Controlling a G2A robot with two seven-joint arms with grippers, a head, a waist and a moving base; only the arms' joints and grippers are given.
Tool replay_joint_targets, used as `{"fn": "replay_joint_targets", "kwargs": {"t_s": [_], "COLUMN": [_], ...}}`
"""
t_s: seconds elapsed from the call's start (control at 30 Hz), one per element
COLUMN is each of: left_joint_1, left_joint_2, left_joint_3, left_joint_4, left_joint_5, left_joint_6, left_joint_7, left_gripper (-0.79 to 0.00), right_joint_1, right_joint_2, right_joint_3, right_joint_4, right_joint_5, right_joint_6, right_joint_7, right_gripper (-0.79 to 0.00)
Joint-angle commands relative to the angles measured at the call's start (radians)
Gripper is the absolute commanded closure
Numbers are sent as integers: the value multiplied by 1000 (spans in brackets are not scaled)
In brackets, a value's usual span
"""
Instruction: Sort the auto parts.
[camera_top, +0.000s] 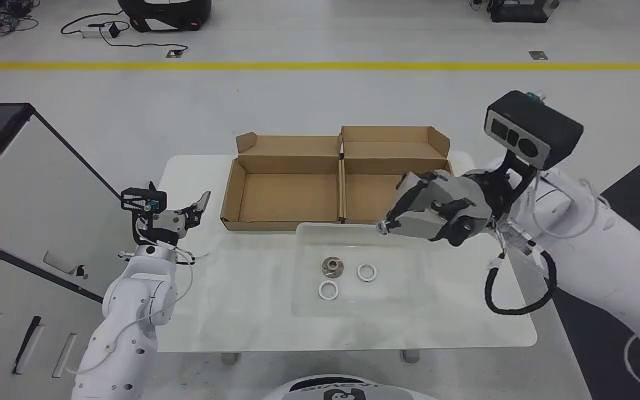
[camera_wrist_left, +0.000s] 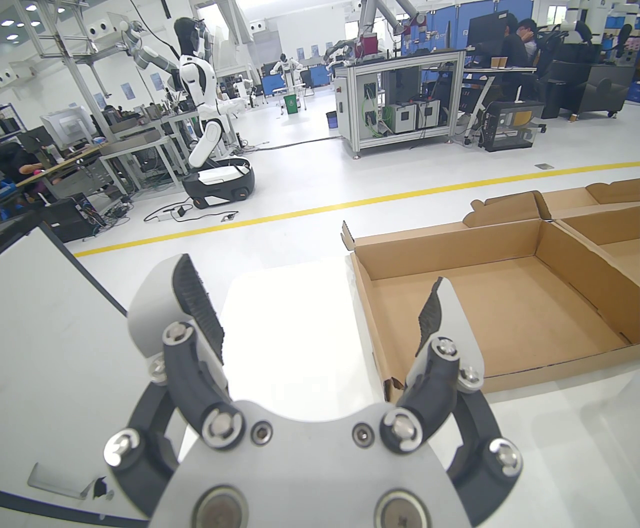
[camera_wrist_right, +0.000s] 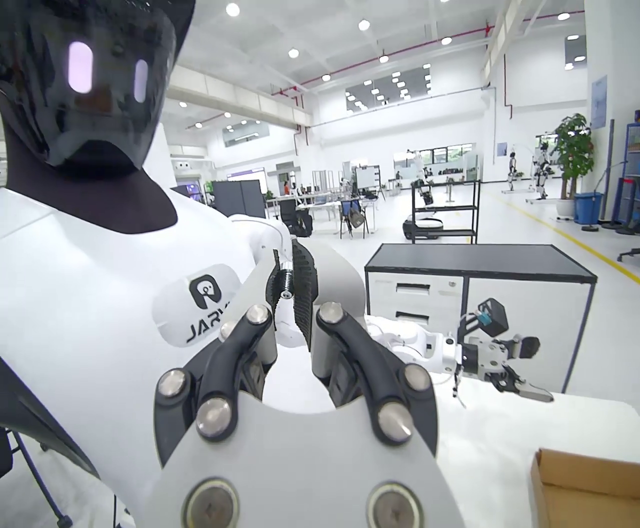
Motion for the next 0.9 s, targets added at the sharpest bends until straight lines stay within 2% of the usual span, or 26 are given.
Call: {"fn": "replay_joint_targets", "kwargs": {"t_s": [0.0,0.1,0.77,0.87], "left_joint_1": [0,0,0,0], "left_joint_2": [0,0,0,0], "left_joint_3": [0,0,0,0], "left_joint_4": [0,0,0,0], "left_joint_5": [0,0,0,0], "left_joint_6": [0,0,0,0], "left_joint_7": [0,0,0,0], "left_gripper": [-785,-785,-785,-785], "right_joint_1": [-21,-47,-47,-70], "right_joint_2": [-10,-24,-24,-30], "right_joint_3": [31,66,66,87], "right_joint_4": [1,6,6,0], "right_joint_5": [28,53,53,91], "right_joint_6": [0,0,0,0], "right_joint_7": [25,72,72,8], "right_gripper": [0,0,0,0]}}
